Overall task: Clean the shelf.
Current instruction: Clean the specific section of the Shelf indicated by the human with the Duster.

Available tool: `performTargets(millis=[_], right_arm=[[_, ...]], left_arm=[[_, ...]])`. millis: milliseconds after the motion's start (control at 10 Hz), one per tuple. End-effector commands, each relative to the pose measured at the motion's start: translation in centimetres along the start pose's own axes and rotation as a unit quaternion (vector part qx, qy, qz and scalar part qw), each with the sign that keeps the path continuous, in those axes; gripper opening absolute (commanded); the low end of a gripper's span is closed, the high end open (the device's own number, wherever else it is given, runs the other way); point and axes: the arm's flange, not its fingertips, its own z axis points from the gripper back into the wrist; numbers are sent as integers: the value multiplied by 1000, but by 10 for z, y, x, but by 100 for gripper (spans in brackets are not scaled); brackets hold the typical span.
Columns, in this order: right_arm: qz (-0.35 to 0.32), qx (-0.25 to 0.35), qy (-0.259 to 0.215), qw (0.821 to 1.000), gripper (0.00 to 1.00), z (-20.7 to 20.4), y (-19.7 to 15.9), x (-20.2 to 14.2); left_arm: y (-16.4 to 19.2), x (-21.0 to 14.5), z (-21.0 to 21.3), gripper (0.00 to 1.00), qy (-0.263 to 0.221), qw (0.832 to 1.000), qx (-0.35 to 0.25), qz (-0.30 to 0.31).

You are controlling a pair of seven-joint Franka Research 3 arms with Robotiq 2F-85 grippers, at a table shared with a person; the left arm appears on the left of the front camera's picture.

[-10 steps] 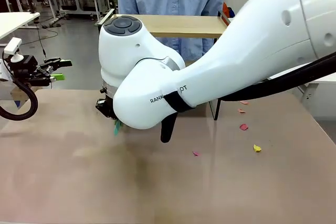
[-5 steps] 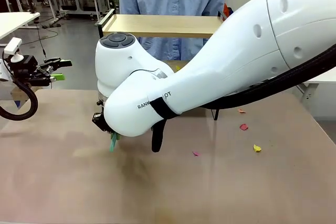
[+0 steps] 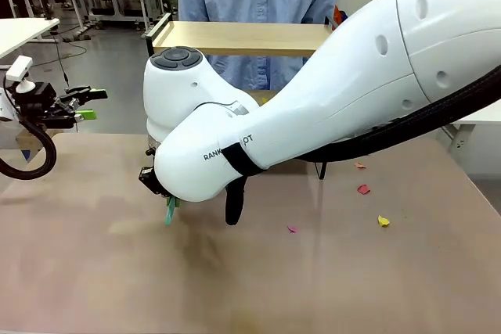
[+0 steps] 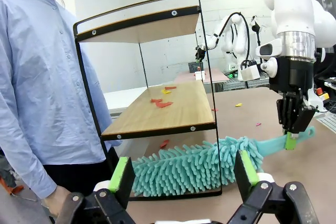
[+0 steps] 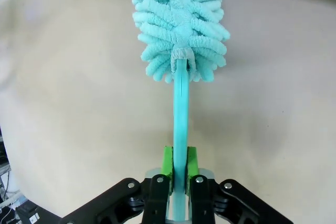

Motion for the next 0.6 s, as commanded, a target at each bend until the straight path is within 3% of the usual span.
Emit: performTargets(millis=[0, 500], right_arm=[[-9, -3, 3, 1000, 13, 5, -27, 2], [-17, -26, -9, 999, 13, 17, -158, 10]], left_arm=[[0, 3, 0, 100, 0, 1000, 0, -8], [0, 3, 0, 100, 0, 1000, 0, -8]])
